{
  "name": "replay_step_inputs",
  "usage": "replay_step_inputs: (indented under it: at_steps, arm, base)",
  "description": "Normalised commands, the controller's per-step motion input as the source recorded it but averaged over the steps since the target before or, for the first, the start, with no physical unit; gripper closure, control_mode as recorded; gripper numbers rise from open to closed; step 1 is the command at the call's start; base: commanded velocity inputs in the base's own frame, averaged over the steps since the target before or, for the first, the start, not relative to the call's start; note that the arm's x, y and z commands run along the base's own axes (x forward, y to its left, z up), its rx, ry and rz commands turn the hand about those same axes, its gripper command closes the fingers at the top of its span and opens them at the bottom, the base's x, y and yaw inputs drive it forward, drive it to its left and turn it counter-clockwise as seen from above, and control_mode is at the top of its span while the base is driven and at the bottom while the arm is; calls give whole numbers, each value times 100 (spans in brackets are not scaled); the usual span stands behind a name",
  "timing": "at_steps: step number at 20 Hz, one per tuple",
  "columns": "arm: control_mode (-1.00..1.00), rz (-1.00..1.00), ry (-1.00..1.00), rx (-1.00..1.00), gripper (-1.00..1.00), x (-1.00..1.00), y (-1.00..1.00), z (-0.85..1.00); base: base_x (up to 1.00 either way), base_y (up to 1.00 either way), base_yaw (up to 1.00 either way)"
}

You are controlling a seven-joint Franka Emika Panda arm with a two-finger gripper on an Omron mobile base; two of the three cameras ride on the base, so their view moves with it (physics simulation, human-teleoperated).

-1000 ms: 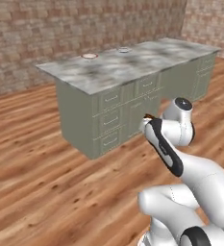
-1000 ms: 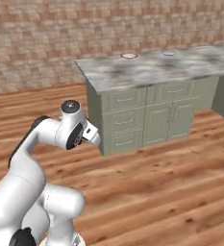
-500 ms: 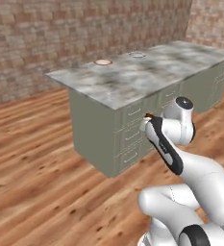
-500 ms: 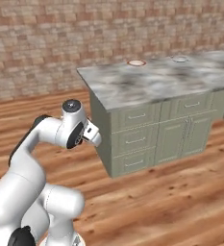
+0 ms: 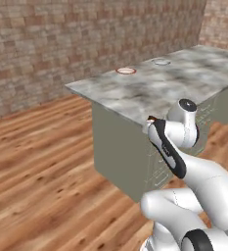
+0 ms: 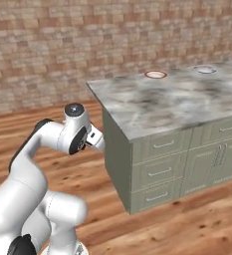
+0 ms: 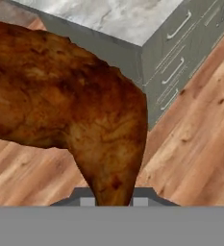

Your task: Take the chicken drumsticks from the pan and place one on each plate on the dining counter.

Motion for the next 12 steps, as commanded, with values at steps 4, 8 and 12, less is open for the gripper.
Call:
replay_step_inputs:
  at_steps: [4,8,12]
  arm:
    - [100,0,0,0,100,0,0,0]
    - [100,0,0,0,100,0,0,0]
    - [100,0,0,0,100,0,0,0]
  base:
    - [91,68,-4]
    - [91,68,-5]
    - [91,69,-6]
